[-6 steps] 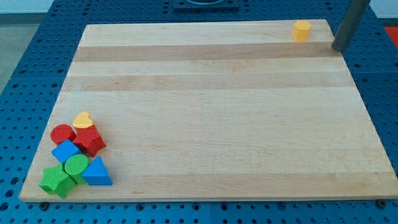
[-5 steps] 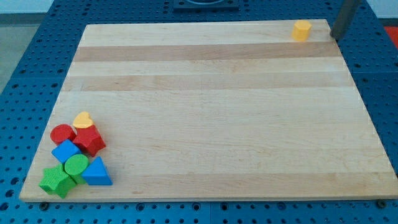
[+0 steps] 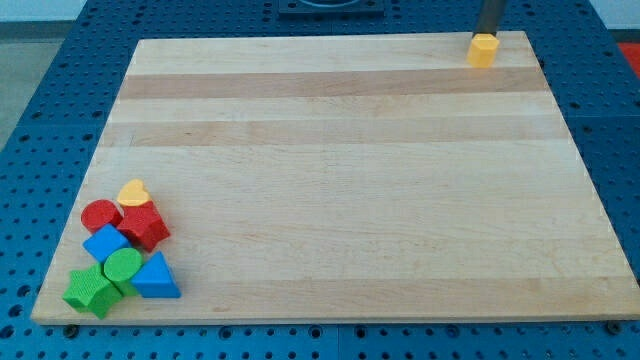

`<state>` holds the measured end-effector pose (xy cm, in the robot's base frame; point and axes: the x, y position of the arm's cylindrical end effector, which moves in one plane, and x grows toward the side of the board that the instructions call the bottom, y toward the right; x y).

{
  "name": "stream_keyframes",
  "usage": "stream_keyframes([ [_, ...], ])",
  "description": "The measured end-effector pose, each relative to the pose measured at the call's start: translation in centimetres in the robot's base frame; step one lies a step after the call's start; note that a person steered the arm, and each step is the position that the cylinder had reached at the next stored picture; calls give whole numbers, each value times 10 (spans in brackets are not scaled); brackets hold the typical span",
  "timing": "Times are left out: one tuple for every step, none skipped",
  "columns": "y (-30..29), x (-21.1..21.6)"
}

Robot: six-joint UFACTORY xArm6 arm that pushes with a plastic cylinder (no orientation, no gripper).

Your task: Push the yellow hexagon towards center right

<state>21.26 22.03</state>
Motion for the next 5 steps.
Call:
stream_keyframes([
  [-13, 17],
  [-22, 41],
  [-28, 70],
  [-31, 91],
  [-35, 91],
])
